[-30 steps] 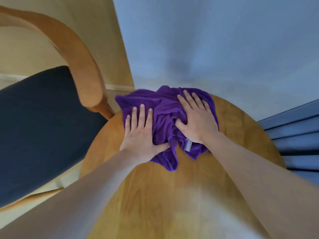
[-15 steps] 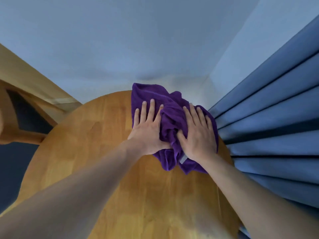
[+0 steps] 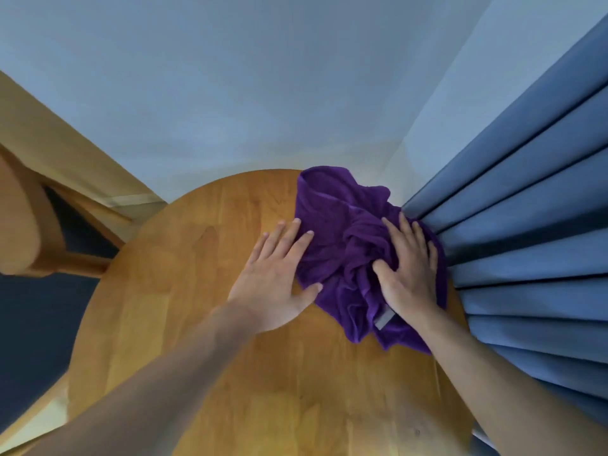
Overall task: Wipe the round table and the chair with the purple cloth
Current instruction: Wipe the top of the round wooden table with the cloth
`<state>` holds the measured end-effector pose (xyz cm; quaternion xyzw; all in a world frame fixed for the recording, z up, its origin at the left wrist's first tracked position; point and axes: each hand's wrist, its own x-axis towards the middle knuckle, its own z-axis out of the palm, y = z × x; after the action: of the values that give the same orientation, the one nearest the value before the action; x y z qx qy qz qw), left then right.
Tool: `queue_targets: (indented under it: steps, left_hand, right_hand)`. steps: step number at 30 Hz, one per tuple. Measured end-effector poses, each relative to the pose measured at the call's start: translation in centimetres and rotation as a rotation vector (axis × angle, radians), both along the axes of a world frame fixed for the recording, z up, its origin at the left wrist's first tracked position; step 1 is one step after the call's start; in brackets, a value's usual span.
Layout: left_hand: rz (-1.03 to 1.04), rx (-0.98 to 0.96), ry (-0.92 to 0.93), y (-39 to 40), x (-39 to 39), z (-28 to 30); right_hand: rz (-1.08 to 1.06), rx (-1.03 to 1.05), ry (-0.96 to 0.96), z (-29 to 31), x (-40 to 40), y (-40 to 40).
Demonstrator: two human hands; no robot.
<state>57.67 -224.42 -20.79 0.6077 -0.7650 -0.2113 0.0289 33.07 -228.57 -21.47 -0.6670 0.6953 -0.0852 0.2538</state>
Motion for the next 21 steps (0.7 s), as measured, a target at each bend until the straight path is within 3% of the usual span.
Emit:
queue_targets:
  steps: [3,9,15,21]
  left_hand:
    - [0.148,-0.051,-0.112,3.3,7.4,-0.2]
    - [0.315,-0.019,-0.196,10.8,17.0,-0.2]
    - [0.426,-0.025,-0.159,15.9,18.8,-2.6]
    - [0.435,-0.084,-0.099,15.9,19.2,-3.2]
  right_hand:
    - [-0.056,0.003,-0.098,0.2,2.9,-1.2]
    - [0.025,-0.006,0.050,-0.5,13.2,-3.4]
    - [0.318,-0.070,0.034,-0.9,24.9,-1.1]
    - [0.585,-0.066,-0.002,-0.4,28.4,5.2]
